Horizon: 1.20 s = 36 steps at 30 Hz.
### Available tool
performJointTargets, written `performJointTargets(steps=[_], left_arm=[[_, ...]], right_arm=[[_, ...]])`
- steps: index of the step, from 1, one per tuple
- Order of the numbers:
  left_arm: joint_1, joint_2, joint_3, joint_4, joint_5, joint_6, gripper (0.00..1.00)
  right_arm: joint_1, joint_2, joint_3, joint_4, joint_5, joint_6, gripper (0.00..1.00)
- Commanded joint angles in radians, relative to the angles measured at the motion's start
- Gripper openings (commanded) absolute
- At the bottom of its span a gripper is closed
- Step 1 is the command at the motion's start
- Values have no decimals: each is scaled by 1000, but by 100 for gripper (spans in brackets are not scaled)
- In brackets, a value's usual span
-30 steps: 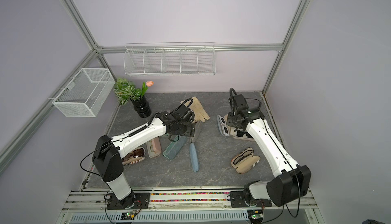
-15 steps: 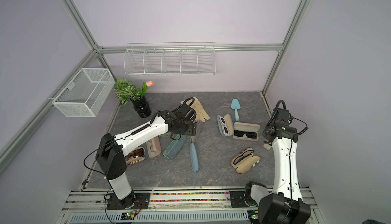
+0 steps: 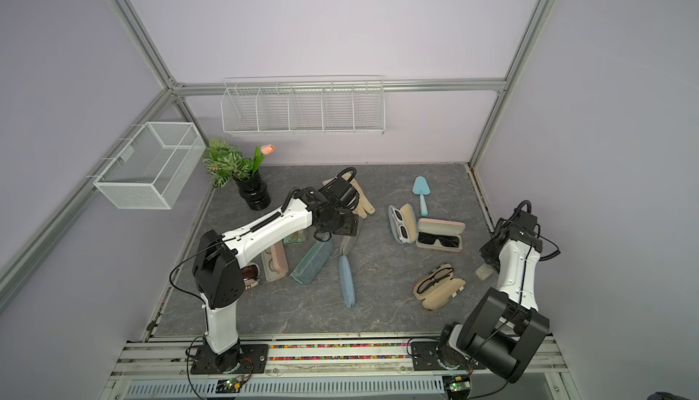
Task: Close the glasses case
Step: Place the glasses case at the center of the board.
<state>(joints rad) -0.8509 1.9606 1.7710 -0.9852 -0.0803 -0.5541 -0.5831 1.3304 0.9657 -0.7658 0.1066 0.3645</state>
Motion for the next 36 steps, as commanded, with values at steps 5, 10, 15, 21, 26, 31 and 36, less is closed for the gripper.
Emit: performJointTargets(steps=[5,10,15,21,26,31,36], left_arm=[[3,72,92,-48,3,15,84],[5,115,141,-59,7,20,84],[7,151,200,-75,8,26,83],[9,196,267,-105,4,39,84],[17,222,300,-123,3,50,84],[26,239,318,-127,4,56,84],[34,277,372,-149,1,72,84]], right_arm=[[-5,123,10,110,-98,-45,23],[1,178,10,121,-127,-65,23],[31,203,17,127,-130,-65,23],[111,246,30,136,-129,-52,23],[146,277,33,144,-123,-39,25],[146,268,35,136,-104,-39,36],[145,248,44,115,-88,-49,59]])
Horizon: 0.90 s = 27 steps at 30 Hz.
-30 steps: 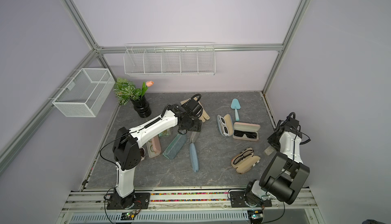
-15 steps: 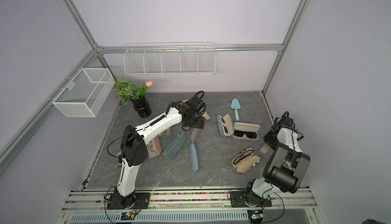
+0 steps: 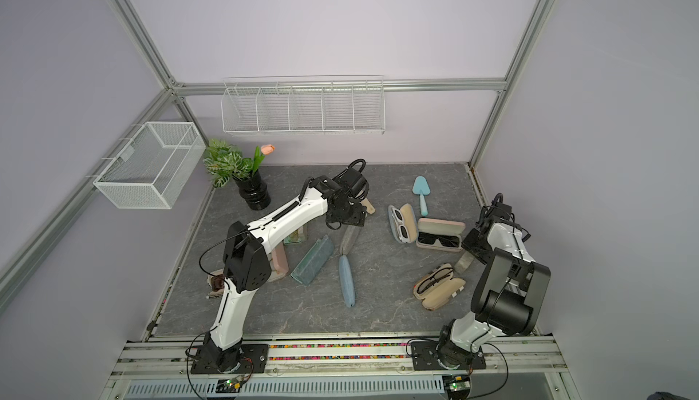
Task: Close the glasses case
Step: Place the glasses case at the center of the board, then pick up the glasses case at the center of the board.
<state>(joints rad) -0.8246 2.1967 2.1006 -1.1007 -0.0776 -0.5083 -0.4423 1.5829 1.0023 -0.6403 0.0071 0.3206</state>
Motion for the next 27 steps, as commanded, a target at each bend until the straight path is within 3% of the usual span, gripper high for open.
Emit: performJointTargets(steps=[1,9,19,23,27], left_arm=[[9,52,60,-41,-1,30,84],[15,139,172,-111,-20,71,84],[15,185,128,-129,15,71,82],[12,191,98,-113,46,66,73],[10,190,61,-98,60,55,57]], right_arm=[[5,-14,9,-17,11,-6,61],[5,-143,19,-83,-8,-20,71],[5,-312,12,-147,-41,-23,73],[5,-340,-2,-147,-51,-24,73],[6,-347,-19,-141,-64,-22,73]])
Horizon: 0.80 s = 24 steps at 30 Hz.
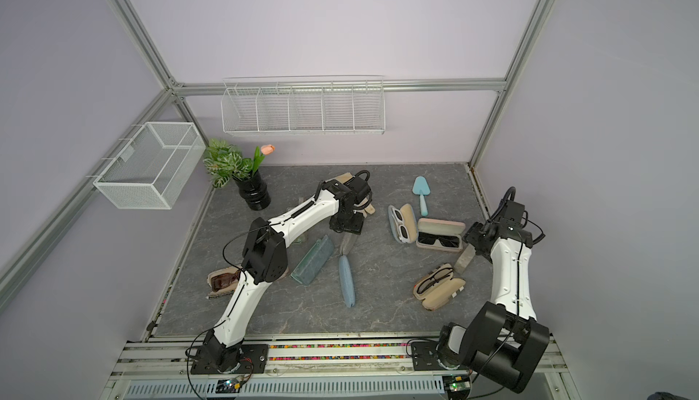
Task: Close the glasses case
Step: Pick up the glasses case at the center of the board.
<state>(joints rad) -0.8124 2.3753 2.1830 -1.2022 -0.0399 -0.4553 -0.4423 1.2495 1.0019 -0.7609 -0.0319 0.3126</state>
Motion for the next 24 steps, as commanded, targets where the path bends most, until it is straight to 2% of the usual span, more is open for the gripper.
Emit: performJointTargets(steps=[1,7,10,16,20,24], left_arm=[[-2,11,-30,6,24,1,52],[-7,-2,-60,25,34,-13,31],[-8,-28,-54,33,32,-23,25],[-8,-125,77,-49,-37,-34,24],[-1,-230,214,-157,-178,-49,24],[25,-366,194,-201,-343,-51,25]], right_arm=[[5,-13,-20,-20,-29,-15,73],[5,-30,-23,-24,-36,-21,73],[7,-42,-24,-27,-40,-25,73],[7,-66,-23,-41,-86,-26,72],[19,-96,-20,-58,-125,-37,69],[70,-133,-14,-79,-140,-38,70]])
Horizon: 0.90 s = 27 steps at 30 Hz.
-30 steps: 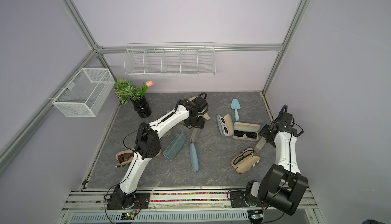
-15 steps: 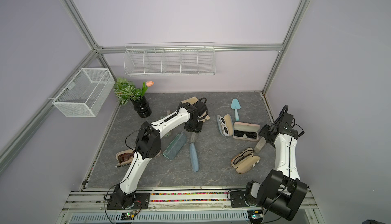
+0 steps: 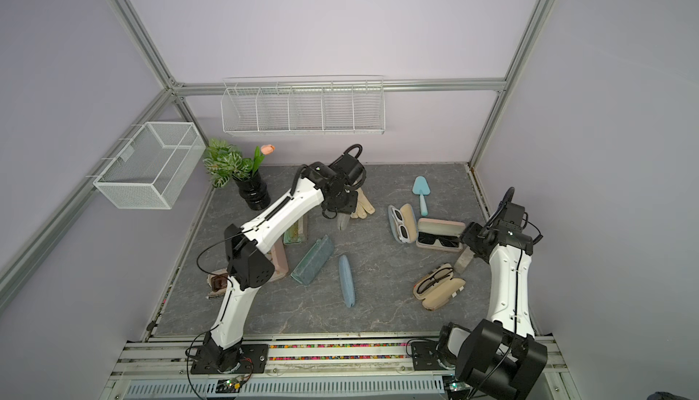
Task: Close the glasses case
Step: Pick up the glasses case at the center of the board, then place the glasses case at the center of the board.
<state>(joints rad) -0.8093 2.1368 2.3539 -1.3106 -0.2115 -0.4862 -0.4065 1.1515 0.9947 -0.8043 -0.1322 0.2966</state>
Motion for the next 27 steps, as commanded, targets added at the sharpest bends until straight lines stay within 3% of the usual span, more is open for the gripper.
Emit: performJointTargets(steps=[1,8,16,27], left_arm=[[35,-165,-9,-96,-224,-22,25],[240,-391,-362,-75,-277,-90,25],[466,-559,-762,79,-182,-140,25],[623,-513,-910,207,-127,-127,25]], right_arm=[[60,-44,-4,-42,-36,-21,70],[261,-67,31,-65,9,12,72],[400,-52,65,-66,47,42,74],[486,-23,78,-56,74,71,75]])
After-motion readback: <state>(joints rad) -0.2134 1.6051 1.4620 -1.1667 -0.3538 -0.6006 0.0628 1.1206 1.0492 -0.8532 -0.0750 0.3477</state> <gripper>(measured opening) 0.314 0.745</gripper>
